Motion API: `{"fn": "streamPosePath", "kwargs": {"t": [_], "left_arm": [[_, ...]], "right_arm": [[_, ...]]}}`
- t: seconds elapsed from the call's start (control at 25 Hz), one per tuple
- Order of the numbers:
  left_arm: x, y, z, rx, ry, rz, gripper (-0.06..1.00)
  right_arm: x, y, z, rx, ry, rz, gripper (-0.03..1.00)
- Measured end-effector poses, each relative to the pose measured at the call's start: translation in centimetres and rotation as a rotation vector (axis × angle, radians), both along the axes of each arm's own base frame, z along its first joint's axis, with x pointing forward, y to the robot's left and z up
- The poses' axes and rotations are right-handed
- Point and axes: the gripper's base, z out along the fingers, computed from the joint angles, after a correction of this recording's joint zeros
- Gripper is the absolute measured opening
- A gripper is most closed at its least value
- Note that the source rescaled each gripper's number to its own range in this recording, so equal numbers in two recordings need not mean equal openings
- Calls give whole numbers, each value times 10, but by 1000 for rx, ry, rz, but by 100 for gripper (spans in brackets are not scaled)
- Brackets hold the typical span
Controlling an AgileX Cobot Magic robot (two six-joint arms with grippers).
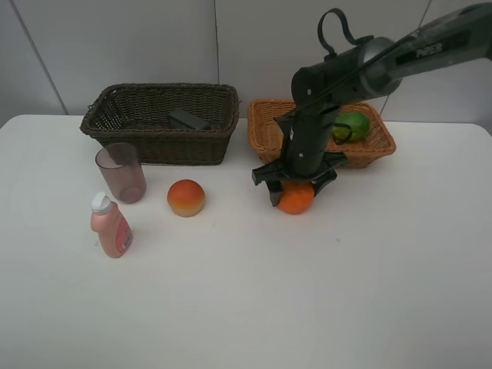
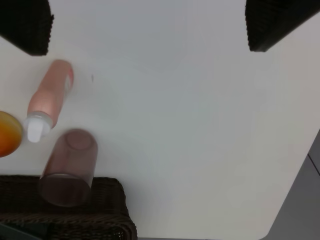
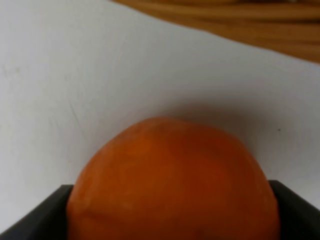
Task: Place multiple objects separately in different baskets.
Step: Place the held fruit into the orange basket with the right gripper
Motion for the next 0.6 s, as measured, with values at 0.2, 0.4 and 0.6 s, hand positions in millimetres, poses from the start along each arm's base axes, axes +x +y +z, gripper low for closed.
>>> {"fn": "streamPosePath", "kwargs": {"t": [0.2,0.4,0.6], "left_arm": [[0,0,0,0,0,0,100],[0,0,0,0,0,0,100],[0,0,0,1,0,0,100]], "right_arm": [[-1,0,1,-1,12,-6,62],[-5,-2,10,-4,30,-15,62],[-12,-6,37,-12,37,-2,62]]}}
